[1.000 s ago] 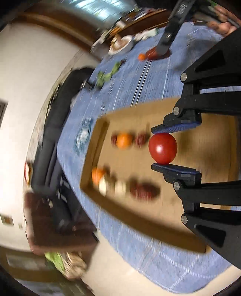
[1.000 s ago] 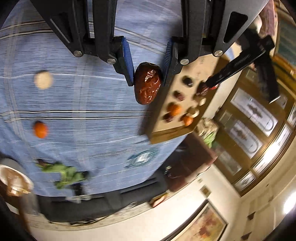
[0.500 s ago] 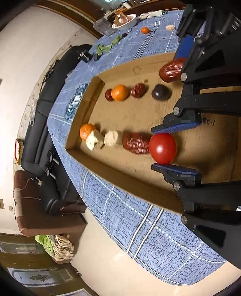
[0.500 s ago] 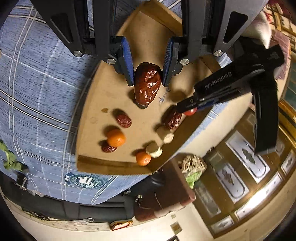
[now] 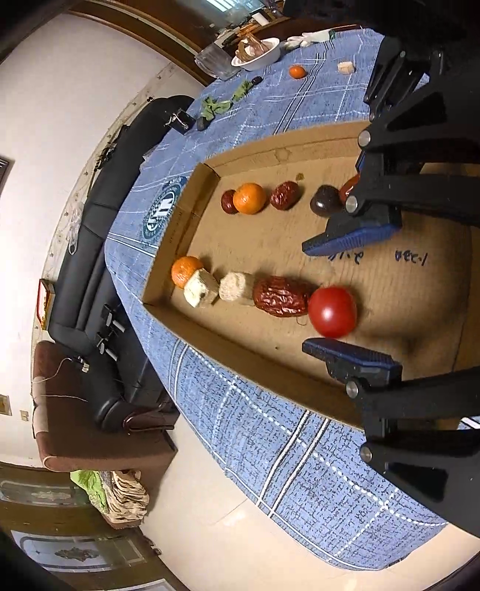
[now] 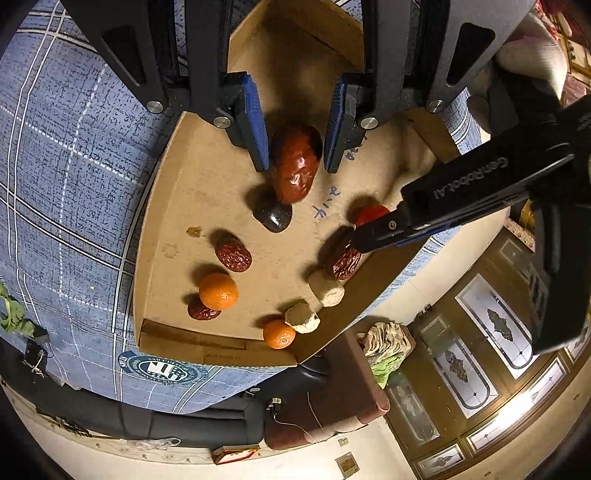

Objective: Organize fruits
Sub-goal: 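Carry the tomato and red date into the box and open both tools, then move both open tools back toward the remaining mandarin and yam slice, then grasp the mandarin with the right tool while the left tool grasps the yam slice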

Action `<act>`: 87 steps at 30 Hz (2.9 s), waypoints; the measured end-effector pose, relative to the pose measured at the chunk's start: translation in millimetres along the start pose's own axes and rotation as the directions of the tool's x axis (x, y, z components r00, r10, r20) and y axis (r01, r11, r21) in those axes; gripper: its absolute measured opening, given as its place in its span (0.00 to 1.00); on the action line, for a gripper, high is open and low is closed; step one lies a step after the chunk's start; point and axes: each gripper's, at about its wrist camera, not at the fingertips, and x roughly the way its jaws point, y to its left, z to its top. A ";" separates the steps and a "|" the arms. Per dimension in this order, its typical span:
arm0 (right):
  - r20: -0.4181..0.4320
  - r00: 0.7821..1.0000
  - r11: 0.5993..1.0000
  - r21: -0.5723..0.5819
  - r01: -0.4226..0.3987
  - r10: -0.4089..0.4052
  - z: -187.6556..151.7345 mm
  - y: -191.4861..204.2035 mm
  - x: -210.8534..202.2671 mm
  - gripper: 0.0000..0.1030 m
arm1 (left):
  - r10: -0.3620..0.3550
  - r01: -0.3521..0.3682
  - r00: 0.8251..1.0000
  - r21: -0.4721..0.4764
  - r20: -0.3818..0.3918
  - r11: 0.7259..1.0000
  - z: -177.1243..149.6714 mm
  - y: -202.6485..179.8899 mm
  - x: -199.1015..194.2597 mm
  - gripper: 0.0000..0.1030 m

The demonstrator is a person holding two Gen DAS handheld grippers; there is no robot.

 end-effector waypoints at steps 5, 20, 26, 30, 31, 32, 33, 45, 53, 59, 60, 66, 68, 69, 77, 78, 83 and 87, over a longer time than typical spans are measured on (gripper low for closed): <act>0.007 1.000 1.000 0.001 0.004 -0.004 -2.5 0.6 -8.1 0.35 | 0.003 -0.003 1.000 0.003 0.028 1.000 0.8 -6.3 -15.4 0.57; 0.188 0.979 0.990 0.131 0.057 -0.082 -35.9 -41.4 -97.9 0.41 | 0.070 -0.111 0.982 0.242 0.175 0.964 -28.4 -93.2 -72.0 0.78; 0.224 0.966 0.972 0.220 0.079 -0.129 -55.4 -78.0 -125.8 0.44 | 0.046 -0.111 0.979 0.326 0.200 0.939 -40.7 -127.4 -84.6 0.78; 0.234 0.960 0.961 0.264 0.088 -0.152 -66.8 -98.2 -138.8 0.46 | 0.052 -0.119 0.980 0.352 0.194 0.928 -45.5 -141.0 -83.7 0.78; 0.237 0.958 0.957 0.273 0.094 -0.162 -70.5 -103.7 -143.2 0.46 | 0.053 -0.120 0.980 0.355 0.193 0.927 -45.5 -143.7 -83.0 0.78; 0.239 0.956 0.955 0.279 0.099 -0.169 -72.7 -107.7 -146.2 0.46 | 0.053 -0.120 0.980 0.361 0.190 0.925 -46.3 -146.7 -82.2 0.78; 0.241 0.955 0.953 0.285 0.102 -0.174 -74.9 -111.8 -149.1 0.47 | 0.052 -0.120 0.981 0.366 0.188 0.923 -47.0 -148.7 -81.6 0.78; 0.223 0.937 0.905 0.393 0.165 -0.268 -107.6 -175.0 -177.1 0.49 | -0.043 0.002 0.994 0.387 0.099 0.922 -53.9 -172.3 -71.4 0.78; 0.178 0.920 0.855 0.464 0.234 -0.348 -114.8 -229.9 -200.6 0.49 | -0.111 0.102 0.994 0.403 0.000 0.909 -69.8 -190.7 -49.2 0.78; 0.170 0.921 0.852 0.465 0.239 -0.351 -72.0 -258.1 -178.2 0.49 | -0.139 0.139 0.990 0.424 -0.029 0.895 -76.7 -201.0 -41.7 0.78; 0.168 0.920 0.850 0.467 0.242 -0.354 -65.0 -262.3 -173.6 0.49 | -0.144 0.146 0.989 0.423 -0.037 0.894 -76.9 -201.8 -39.7 0.78; 0.100 0.913 0.825 0.475 0.306 -0.396 -24.1 -289.0 -137.2 0.49 | -0.159 0.177 0.984 0.416 -0.079 0.892 -76.4 -205.8 -23.4 0.77; 0.073 0.908 0.818 0.469 0.333 -0.412 -15.4 -295.0 -126.1 0.49 | -0.160 0.184 0.983 0.417 -0.091 0.890 -76.6 -206.0 -18.1 0.77; 0.056 0.906 0.812 0.470 0.347 -0.420 -11.8 -299.0 -119.2 0.49 | -0.161 0.186 0.982 0.417 -0.095 0.889 -77.1 -206.1 -16.1 0.77; 0.026 0.887 0.801 0.442 0.404 -0.461 -2.3 -298.5 -99.5 0.37 | -0.180 0.209 0.977 0.401 -0.111 0.892 -76.3 -208.7 -7.7 0.77; 0.016 0.882 0.800 0.430 0.419 -0.471 -2.9 -296.9 -98.5 0.32 | -0.180 0.208 0.978 0.403 -0.107 0.891 -76.0 -209.3 -8.5 0.77; 0.038 0.878 0.791 0.452 0.411 -0.478 -22.1 -295.2 -115.8 0.32 | -0.172 0.196 0.981 0.426 -0.094 0.883 -74.7 -218.5 -9.6 0.77; 0.076 0.877 0.780 0.499 0.379 -0.475 -53.9 -291.2 -141.4 0.32 | -0.199 0.232 0.973 0.456 -0.120 0.859 -75.3 -243.0 1.3 0.77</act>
